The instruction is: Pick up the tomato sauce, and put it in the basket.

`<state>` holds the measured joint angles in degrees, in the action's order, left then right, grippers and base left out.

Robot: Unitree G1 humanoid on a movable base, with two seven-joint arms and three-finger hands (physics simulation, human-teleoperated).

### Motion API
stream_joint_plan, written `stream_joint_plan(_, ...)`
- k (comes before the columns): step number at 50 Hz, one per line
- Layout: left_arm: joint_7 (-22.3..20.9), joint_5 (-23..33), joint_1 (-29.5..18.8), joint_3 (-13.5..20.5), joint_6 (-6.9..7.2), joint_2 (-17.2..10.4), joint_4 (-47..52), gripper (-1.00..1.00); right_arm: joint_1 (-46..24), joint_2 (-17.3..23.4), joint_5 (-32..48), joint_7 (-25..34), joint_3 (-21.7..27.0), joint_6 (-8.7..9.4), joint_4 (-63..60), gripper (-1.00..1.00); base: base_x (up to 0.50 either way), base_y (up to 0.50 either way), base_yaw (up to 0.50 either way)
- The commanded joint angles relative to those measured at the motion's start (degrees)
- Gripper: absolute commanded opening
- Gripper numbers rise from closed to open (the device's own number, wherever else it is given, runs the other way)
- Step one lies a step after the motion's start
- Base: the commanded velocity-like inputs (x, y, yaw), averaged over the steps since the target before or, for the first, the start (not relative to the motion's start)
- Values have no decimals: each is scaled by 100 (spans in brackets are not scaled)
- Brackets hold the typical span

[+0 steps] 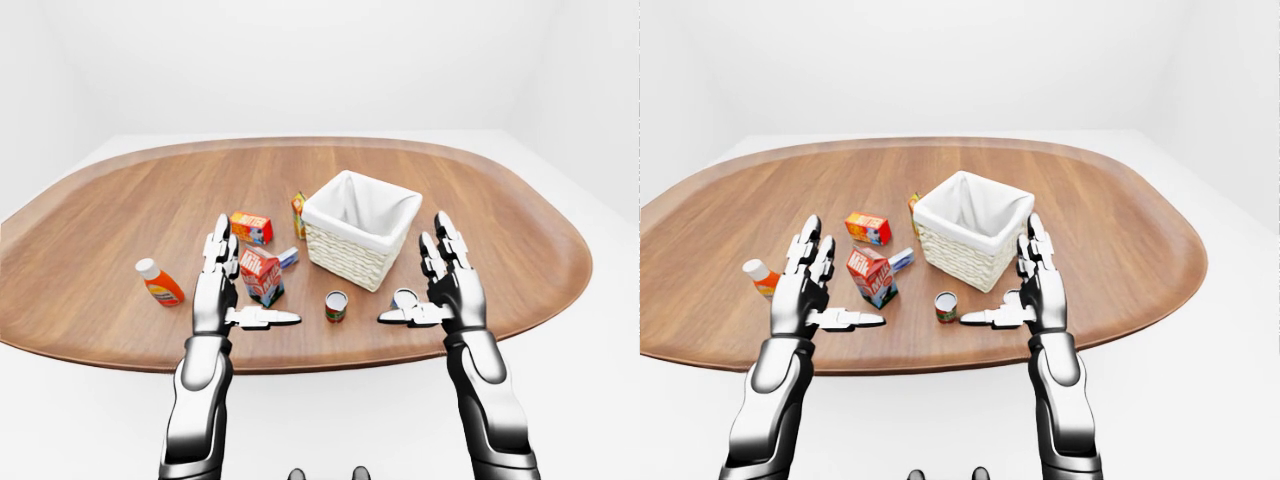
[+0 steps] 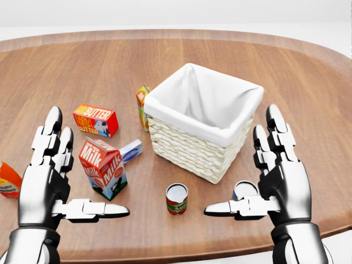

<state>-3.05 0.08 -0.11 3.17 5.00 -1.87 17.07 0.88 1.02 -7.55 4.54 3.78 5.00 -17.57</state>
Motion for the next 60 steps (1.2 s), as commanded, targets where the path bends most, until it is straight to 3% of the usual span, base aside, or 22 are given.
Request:
stream_joint_plan(1, -4, 14, 14, -30, 0, 40, -60, 100, 6, 39, 23, 59, -20, 0, 116, 100, 0, -50, 0)
stream_joint_plan(16, -2, 11, 13, -26, 0, 38, 42, 100, 32, 19, 3, 48, -10, 0, 48, 100, 0, -50, 0)
stream_joint_plan(31, -2, 24, 43, -44, 0, 46, 34, 100, 43, 27, -31, 57, -7, 0, 2, 100, 0, 0, 0)
stream_joint_plan(51, -8, 27, 34, -47, 0, 47, 0, 100, 52, 21, -70, 70, -5, 0, -35, 100, 49, -3, 0)
stream_joint_plan(60, -9, 29, 43, -51, 0, 49, -24, 100, 20, 26, -57, 29, 3, 0, -2, 100, 0, 0, 0)
